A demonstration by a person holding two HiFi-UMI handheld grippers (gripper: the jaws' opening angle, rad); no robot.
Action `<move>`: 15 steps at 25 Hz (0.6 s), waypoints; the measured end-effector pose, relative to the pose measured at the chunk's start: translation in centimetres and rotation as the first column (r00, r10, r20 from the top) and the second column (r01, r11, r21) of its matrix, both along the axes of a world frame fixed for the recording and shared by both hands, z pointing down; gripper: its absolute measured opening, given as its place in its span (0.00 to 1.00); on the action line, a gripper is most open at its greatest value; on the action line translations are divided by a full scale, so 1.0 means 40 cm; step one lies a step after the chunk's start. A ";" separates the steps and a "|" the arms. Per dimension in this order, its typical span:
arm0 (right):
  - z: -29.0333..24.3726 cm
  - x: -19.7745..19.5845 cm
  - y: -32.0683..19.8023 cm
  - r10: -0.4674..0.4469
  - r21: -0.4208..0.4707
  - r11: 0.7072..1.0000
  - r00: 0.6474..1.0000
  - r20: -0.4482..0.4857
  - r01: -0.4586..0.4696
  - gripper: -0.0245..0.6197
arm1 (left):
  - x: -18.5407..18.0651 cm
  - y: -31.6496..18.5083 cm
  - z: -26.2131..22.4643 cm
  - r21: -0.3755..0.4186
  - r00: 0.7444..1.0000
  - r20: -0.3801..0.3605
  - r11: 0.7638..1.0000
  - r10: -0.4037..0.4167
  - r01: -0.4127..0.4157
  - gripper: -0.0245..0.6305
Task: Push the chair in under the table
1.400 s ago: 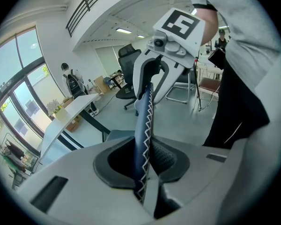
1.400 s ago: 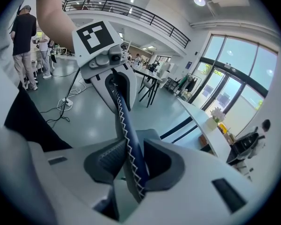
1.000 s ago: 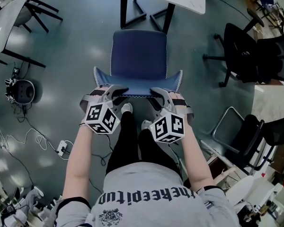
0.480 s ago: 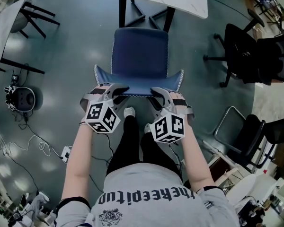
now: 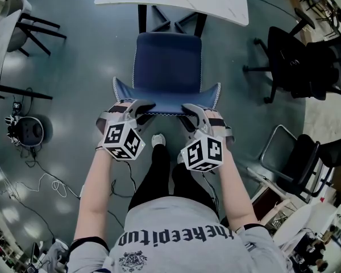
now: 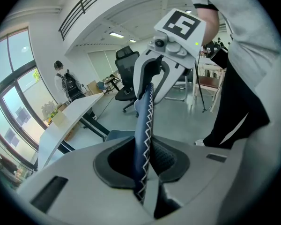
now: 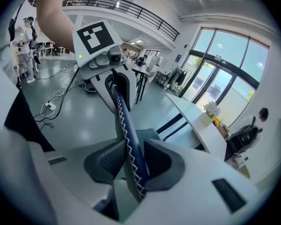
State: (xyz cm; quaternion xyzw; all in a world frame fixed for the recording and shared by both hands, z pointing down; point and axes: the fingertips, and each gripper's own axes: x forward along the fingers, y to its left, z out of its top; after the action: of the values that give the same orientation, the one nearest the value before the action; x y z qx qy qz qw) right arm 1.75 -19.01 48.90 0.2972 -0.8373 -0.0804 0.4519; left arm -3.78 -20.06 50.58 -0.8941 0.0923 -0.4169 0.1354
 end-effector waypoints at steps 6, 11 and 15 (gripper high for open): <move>-0.001 -0.014 -0.054 0.026 0.004 1.000 1.000 0.002 -0.026 0.23 | -0.013 -0.058 0.000 0.009 1.000 -0.001 1.000 0.021 -0.021 0.17; -0.001 -0.018 -0.100 0.047 0.010 0.999 0.999 0.002 -0.047 0.23 | -0.017 -0.107 0.000 0.017 0.999 -0.001 0.999 0.040 -0.040 0.17; -0.001 -0.025 -0.132 0.061 0.012 0.998 0.998 0.001 -0.061 0.23 | -0.023 -0.142 -0.001 0.021 0.998 -0.003 0.998 0.056 -0.056 0.17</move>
State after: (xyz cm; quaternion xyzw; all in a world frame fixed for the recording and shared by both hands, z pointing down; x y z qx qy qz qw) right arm 0.76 -24.31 48.85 0.3253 -0.8275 -0.0715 0.4520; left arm -4.70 -25.74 50.52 -0.8955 0.0720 -0.4105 0.1562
